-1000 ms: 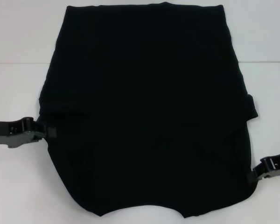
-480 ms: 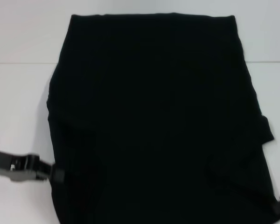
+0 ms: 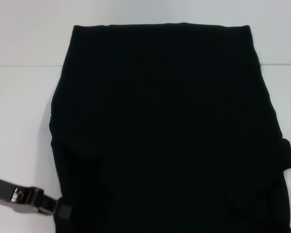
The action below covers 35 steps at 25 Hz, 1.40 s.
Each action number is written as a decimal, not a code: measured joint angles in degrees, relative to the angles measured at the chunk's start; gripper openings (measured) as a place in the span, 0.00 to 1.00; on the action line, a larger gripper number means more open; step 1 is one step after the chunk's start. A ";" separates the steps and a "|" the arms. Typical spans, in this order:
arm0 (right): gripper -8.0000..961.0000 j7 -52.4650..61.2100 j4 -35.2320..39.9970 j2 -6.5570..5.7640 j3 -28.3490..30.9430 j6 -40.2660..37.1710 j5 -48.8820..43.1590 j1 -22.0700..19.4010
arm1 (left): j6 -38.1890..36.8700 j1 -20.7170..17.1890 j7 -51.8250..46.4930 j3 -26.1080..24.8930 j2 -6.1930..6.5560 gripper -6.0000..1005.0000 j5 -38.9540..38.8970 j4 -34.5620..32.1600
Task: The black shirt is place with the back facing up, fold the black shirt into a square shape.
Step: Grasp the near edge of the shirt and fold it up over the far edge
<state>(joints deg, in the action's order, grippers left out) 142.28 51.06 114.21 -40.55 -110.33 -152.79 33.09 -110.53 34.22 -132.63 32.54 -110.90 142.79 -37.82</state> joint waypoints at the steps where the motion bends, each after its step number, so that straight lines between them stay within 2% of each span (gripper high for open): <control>1: 0.10 -0.68 -0.11 -0.08 1.12 -0.11 0.83 0.11 | -0.44 0.42 1.11 -0.68 0.00 0.03 -1.20 0.29; 4: 0.10 -2.80 -0.44 -0.91 4.95 -0.40 4.21 0.46 | -0.69 1.23 2.17 -2.56 0.39 0.03 -3.78 1.03; 5: 0.10 -3.31 -0.78 -1.50 6.38 -0.10 5.43 0.61 | -0.17 1.69 2.05 -3.70 0.72 0.03 -4.83 1.64; 6: 0.11 -3.78 -2.15 -2.75 8.40 1.39 7.63 1.07 | 1.67 2.78 0.97 -5.46 1.26 0.03 -5.70 2.89; 7: 0.11 -3.78 -2.15 -2.75 8.40 1.39 7.63 1.07 | 1.67 2.78 0.97 -5.46 1.26 0.03 -5.70 2.89; 9: 0.11 -3.88 -4.21 -4.13 9.49 4.19 9.72 1.94 | 5.21 4.25 -1.01 -6.88 1.59 0.03 -5.88 4.18; 12: 0.11 -3.90 -6.44 -5.54 9.95 8.37 12.22 3.46 | 11.53 6.30 -3.94 -7.94 1.34 0.03 -6.38 4.74; 15: 0.12 -4.03 -7.53 -6.61 10.47 14.82 13.96 5.85 | 18.80 8.02 -5.93 -8.76 0.42 0.03 -7.89 4.82; 16: 0.12 -4.03 -7.53 -6.61 10.47 14.82 13.96 5.85 | 21.19 8.55 -6.56 -8.82 0.11 0.03 -8.26 4.90; 22: 0.13 -4.26 -9.81 -7.07 10.33 28.27 14.29 9.98 | 34.11 12.66 -8.13 -8.47 -0.93 0.03 -8.55 7.62; 24: 0.13 -4.37 -10.98 -6.99 10.28 31.96 14.16 11.30 | 38.62 13.98 -8.15 -8.42 -1.63 0.03 -8.53 8.15; 31: 0.14 -4.64 -15.25 -5.42 7.46 45.86 14.23 13.99 | 50.34 16.19 -8.07 -3.99 -4.32 0.03 -8.88 8.12; 35: 0.15 -4.65 -15.44 -4.33 5.90 51.85 14.34 14.53 | 53.32 16.32 -7.63 -3.92 -4.86 0.03 -9.88 7.70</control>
<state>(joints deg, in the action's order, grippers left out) 137.64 35.62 109.88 -34.65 -58.48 -138.44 47.62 -57.21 50.54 -140.26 28.62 -115.76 132.91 -30.13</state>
